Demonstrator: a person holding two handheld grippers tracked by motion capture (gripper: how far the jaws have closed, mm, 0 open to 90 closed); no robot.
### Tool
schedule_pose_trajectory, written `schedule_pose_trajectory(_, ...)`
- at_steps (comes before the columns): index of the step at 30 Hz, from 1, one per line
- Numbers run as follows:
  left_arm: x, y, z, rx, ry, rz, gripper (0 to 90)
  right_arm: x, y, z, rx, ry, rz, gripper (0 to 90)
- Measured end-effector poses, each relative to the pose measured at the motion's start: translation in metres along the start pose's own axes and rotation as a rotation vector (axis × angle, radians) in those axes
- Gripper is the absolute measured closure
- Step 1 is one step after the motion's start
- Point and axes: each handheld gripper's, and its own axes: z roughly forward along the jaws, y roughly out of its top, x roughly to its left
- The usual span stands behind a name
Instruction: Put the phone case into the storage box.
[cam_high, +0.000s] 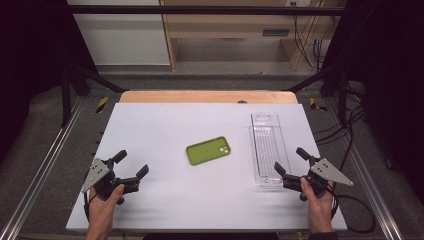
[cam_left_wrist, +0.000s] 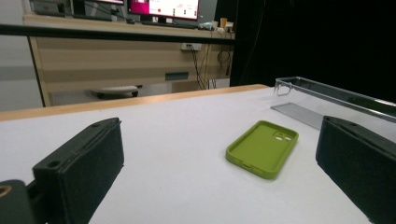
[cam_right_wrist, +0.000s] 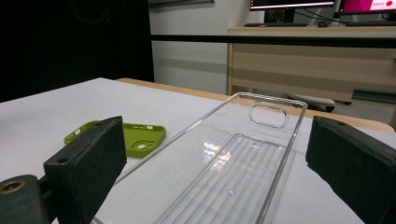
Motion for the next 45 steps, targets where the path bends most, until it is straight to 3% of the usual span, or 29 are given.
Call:
schedule_pose_trajectory(1,-0.004,0.000,0.003,0.009,-0.001,-0.013,0.4,0.000,-0.001,-0.001,-0.001,-0.005,0.004,5.4)
schedule_pose_trajectory(3,-0.008,0.000,0.006,0.031,-0.006,0.002,0.8,0.000,-0.002,-0.003,-0.002,-0.008,0.009,5.4)
schedule_pose_trajectory(4,-0.016,-0.001,0.011,0.067,-0.007,0.037,0.9,-0.001,-0.003,-0.006,0.000,-0.012,0.006,5.4)
schedule_pose_trajectory(7,-0.022,-0.003,0.019,0.099,-0.030,0.047,1.2,-0.003,-0.003,-0.009,-0.006,-0.027,0.008,5.4)
schedule_pose_trajectory(18,-0.038,-0.005,0.052,0.221,-0.041,0.040,3.0,-0.005,-0.004,-0.007,-0.012,-0.044,0.016,4.7)
schedule_pose_trajectory(20,-0.045,-0.004,0.067,0.266,-0.065,0.067,3.0,-0.004,-0.004,-0.007,-0.008,-0.046,0.014,4.7)
schedule_pose_trajectory(24,-0.052,-0.002,0.083,0.308,-0.100,0.081,3.3,-0.004,-0.004,-0.008,-0.014,-0.045,0.024,4.6)
schedule_pose_trajectory(25,-0.056,-0.001,0.092,0.330,-0.126,0.074,3.3,-0.005,-0.004,-0.007,-0.015,-0.046,0.027,4.6)
schedule_pose_trajectory(30,-0.064,0.001,0.110,0.384,-0.149,0.124,3.4,-0.005,-0.004,-0.007,-0.011,-0.043,0.024,4.5)
schedule_pose_trajectory(34,-0.069,0.003,0.122,0.409,-0.153,0.130,3.7,-0.004,-0.004,-0.008,-0.007,-0.050,0.019,4.5)
schedule_pose_trajectory(35,-0.070,0.003,0.127,0.428,-0.153,0.150,3.7,-0.005,-0.004,-0.008,-0.008,-0.053,0.018,4.5)
schedule_pose_trajectory(45,-0.068,0.007,0.145,0.469,-0.148,0.163,3.8,-0.005,-0.004,-0.007,-0.007,-0.055,0.017,4.5)
